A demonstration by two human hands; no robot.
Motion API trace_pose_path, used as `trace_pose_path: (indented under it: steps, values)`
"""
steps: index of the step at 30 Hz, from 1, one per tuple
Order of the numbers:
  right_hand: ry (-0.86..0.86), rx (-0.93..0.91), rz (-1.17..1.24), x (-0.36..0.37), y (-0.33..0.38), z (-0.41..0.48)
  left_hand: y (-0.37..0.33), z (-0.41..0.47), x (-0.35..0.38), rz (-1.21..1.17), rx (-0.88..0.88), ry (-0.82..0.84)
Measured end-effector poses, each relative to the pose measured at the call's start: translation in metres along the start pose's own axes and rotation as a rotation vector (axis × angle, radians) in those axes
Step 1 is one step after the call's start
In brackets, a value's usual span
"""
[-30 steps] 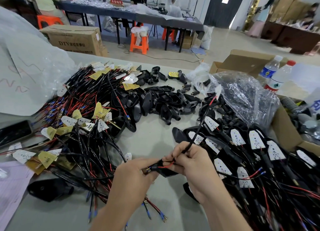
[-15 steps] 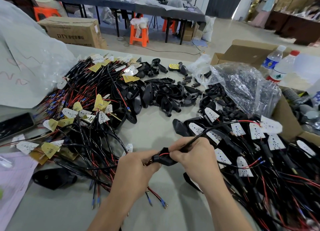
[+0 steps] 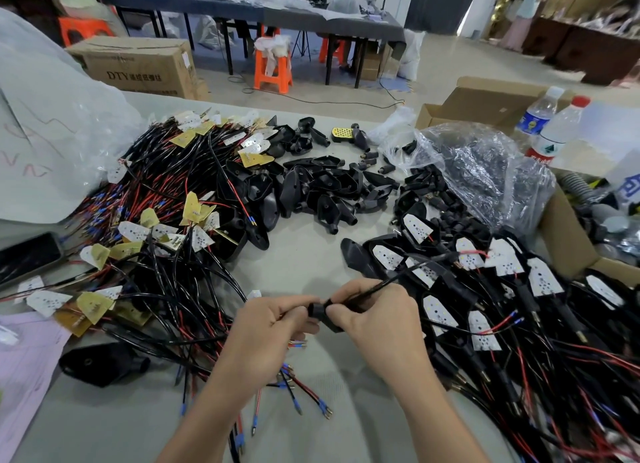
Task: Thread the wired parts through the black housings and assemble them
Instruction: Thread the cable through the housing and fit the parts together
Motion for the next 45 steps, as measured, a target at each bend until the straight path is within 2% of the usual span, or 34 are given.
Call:
trace_pose_path:
  steps: [2, 5, 6, 8, 10, 12, 13, 15, 17, 20, 21, 23, 25, 27, 29, 31, 33, 37, 38, 41, 43, 45]
  values:
    - [-0.077, 0.032, -0.092, -0.014, 0.0, -0.003, -0.003, 0.002, -0.015, 0.021, 0.043, -0.127]
    - [-0.118, 0.012, -0.552, -0.041, 0.011, -0.01, -0.011, 0.005, -0.033, -0.071, 0.105, -0.187]
    - [-0.129, -0.055, -0.557, -0.044, 0.021, -0.012, -0.013, 0.006, -0.036, -0.069, 0.116, -0.172]
    - [-0.138, -0.24, -0.391, -0.041, 0.046, -0.016, -0.02, 0.008, -0.033, -0.069, 0.127, -0.044]
    - [0.024, -0.372, -0.307, -0.019, 0.064, -0.016, -0.03, 0.007, -0.026, -0.169, 0.135, 0.158]
    - [0.289, -0.346, -0.178, 0.015, 0.064, -0.014, -0.043, 0.003, -0.023, -0.28, 0.14, 0.319]
    - [0.362, -0.32, -0.124, 0.028, 0.063, -0.014, -0.05, 0.003, -0.024, -0.316, 0.153, 0.343]
    - [0.343, -0.326, -0.194, 0.035, 0.063, -0.008, -0.063, 0.009, -0.038, -0.364, 0.191, 0.249]
    - [0.345, -0.296, -0.378, 0.036, 0.054, -0.006, -0.069, 0.02, -0.067, -0.501, 0.201, 0.07]
    - [0.553, -0.14, -0.624, 0.042, 0.025, -0.012, -0.061, 0.042, -0.119, -0.928, 0.127, -0.107]
    - [0.638, -0.095, -0.653, 0.045, 0.016, -0.017, -0.059, 0.047, -0.132, -0.984, 0.122, -0.162]
    - [0.706, -0.066, -0.565, 0.047, 0.012, -0.021, -0.06, 0.056, -0.144, -0.92, 0.119, -0.226]
    - [0.637, -0.087, -0.401, 0.044, 0.02, -0.015, -0.067, 0.063, -0.134, -0.718, 0.122, -0.198]
    - [0.431, -0.159, -0.339, 0.034, 0.035, 0.003, -0.079, 0.068, -0.11, -0.473, 0.147, -0.075]
    - [0.244, -0.168, -0.14, 0.027, 0.044, 0.022, -0.091, 0.07, -0.082, -0.278, 0.171, 0.049]
    - [0.202, -0.15, 0.048, 0.032, 0.046, 0.038, -0.097, 0.072, -0.061, -0.189, 0.158, 0.118]
    - [0.172, -0.168, 0.075, 0.033, 0.047, 0.051, -0.1, 0.077, -0.051, -0.227, 0.135, 0.129]
    - [0.077, -0.179, 0.111, 0.029, 0.041, 0.067, -0.093, 0.088, -0.033, -0.536, 0.082, 0.208]
    - [0.058, -0.161, 0.136, 0.028, 0.037, 0.071, -0.088, 0.091, -0.026, -0.551, 0.06, 0.211]
    - [0.113, -0.142, 0.13, 0.03, 0.028, 0.081, -0.077, 0.093, -0.006, -0.38, 0.018, 0.179]
    - [0.186, -0.135, 0.094, 0.032, 0.021, 0.085, -0.073, 0.094, 0.002, -0.344, -0.002, 0.156]
    - [0.155, -0.146, 0.048, 0.015, 0.016, 0.096, -0.07, 0.097, 0.001, -0.344, -0.032, 0.099]
Point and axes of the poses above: each hand's wrist, its own z-axis towards the middle knuckle, its own x-axis out of the palm, y = z × x, the point moved 9 cm from there along z, towards the middle knuckle, and after that the axes turned 13 degrees about -x, right-handed, at the moved point
